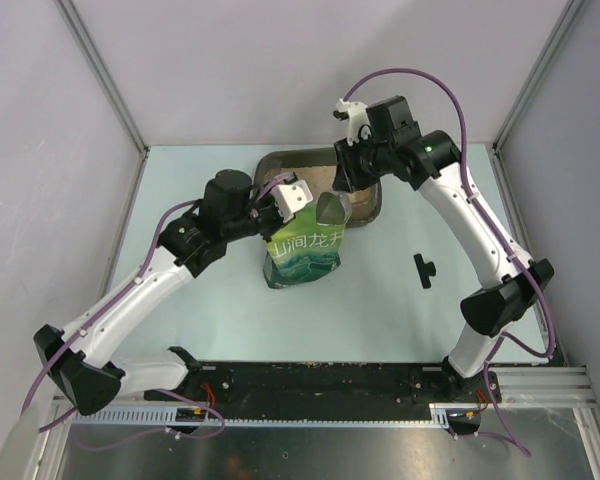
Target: Fill the litter box with clean litter
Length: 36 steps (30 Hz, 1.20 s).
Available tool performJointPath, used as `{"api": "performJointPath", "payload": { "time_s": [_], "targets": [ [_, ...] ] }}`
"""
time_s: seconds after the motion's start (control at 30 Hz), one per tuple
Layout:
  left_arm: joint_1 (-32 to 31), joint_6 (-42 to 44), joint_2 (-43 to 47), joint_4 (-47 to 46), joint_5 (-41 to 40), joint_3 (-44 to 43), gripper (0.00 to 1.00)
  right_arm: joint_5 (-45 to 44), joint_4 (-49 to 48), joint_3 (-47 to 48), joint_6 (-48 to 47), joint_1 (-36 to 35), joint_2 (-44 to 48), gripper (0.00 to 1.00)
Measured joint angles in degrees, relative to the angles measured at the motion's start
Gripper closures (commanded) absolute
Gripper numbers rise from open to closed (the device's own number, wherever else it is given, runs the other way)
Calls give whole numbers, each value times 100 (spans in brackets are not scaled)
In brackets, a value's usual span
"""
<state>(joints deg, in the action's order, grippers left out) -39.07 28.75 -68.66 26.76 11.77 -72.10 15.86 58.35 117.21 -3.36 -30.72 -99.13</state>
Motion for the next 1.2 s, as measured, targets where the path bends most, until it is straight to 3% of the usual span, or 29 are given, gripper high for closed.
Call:
{"api": "performJointPath", "payload": {
  "time_s": [0.13,0.5,0.8,1.0,1.2],
  "targets": [
    [4,-101,-37,-59,15,0,100,-734,-17,-9,782,-221,-4,100],
    [24,-376,-153,-105,116,-90,100,-1910,-278,-575,1453,-660,-103,100],
    [24,-544,-181,-181,210,-90,100,-2310,-1296,-1860,1718,-883,190,100],
    [24,-706,-186,-199,313,-87,100,-2223,-2151,-2986,1934,-920,647,100],
    [13,-901,-188,-234,417,-42,100,-2074,-2590,-3484,2186,-907,831,100]
  ]
}}
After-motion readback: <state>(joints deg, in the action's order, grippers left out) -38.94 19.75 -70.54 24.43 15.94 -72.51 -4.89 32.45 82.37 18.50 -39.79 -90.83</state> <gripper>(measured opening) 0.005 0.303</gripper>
